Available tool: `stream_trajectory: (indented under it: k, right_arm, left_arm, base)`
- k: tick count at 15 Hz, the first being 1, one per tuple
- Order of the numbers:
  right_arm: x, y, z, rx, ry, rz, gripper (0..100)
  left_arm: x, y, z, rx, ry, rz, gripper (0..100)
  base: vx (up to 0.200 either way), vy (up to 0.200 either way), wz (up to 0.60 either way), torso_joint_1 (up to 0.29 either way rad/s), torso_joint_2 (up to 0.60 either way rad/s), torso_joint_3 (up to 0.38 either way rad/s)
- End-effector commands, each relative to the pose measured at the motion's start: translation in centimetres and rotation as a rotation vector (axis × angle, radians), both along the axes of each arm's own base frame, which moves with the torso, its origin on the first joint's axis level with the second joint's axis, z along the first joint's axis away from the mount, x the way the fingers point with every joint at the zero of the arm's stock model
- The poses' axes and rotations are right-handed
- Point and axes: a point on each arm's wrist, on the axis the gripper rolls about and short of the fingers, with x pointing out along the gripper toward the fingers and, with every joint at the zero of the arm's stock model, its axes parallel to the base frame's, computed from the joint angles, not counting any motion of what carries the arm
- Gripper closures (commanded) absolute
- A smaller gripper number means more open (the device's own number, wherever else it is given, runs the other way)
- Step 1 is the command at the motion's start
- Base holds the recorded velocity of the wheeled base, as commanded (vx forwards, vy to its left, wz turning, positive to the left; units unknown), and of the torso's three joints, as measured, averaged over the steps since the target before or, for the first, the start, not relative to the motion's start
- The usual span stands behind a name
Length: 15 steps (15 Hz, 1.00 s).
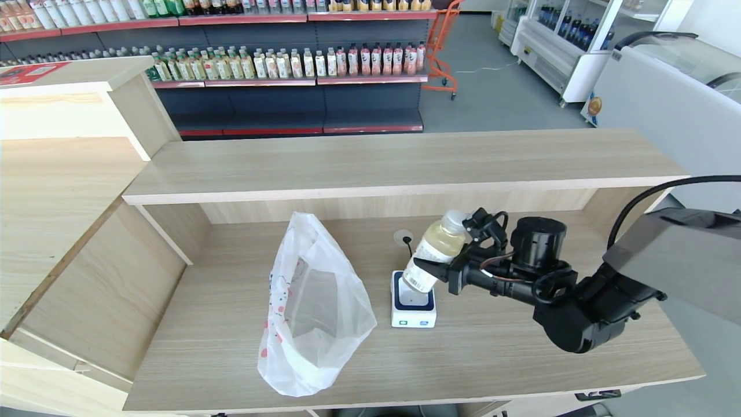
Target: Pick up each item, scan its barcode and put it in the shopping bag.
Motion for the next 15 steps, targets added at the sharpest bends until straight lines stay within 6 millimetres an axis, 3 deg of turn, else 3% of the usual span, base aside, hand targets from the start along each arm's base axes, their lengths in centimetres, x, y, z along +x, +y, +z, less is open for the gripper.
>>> stream_trajectory:
  k: [1, 3, 10, 15]
  right_arm:
    - [0.6, 2.3, -2.9, -0.016, 0.052, 0.051, 100]
    - [0.9, 3.1, -3.7, -0.023, 0.072, 0.070, 100]
    - [0.7, 9.4, -5.0, -0.005, 0.081, 0.229, 100]
    - [0.3, 13.2, -8.1, -0.059, 0.014, 0.309, 100]
  left_arm:
    - [0.0, 0.0, 0.0, 0.000, -0.001, 0.000, 0]
    - [0.0, 0.0, 0.0, 0.000, -0.001, 0.000, 0]
    - [0.0, 0.0, 0.0, 0.000, -0.001, 0.000, 0]
    - [0.0, 0.0, 0.0, 0.000, -0.001, 0.000, 0]
  base:
    - [0.000, 0.000, 0.00, 0.000, 0.00, 0.000]
    - [0.000, 0.000, 0.00, 0.000, 0.00, 0.000]
    - [0.000, 0.000, 0.00, 0.000, 0.00, 0.000]
    - [0.000, 0.000, 0.00, 0.000, 0.00, 0.000]
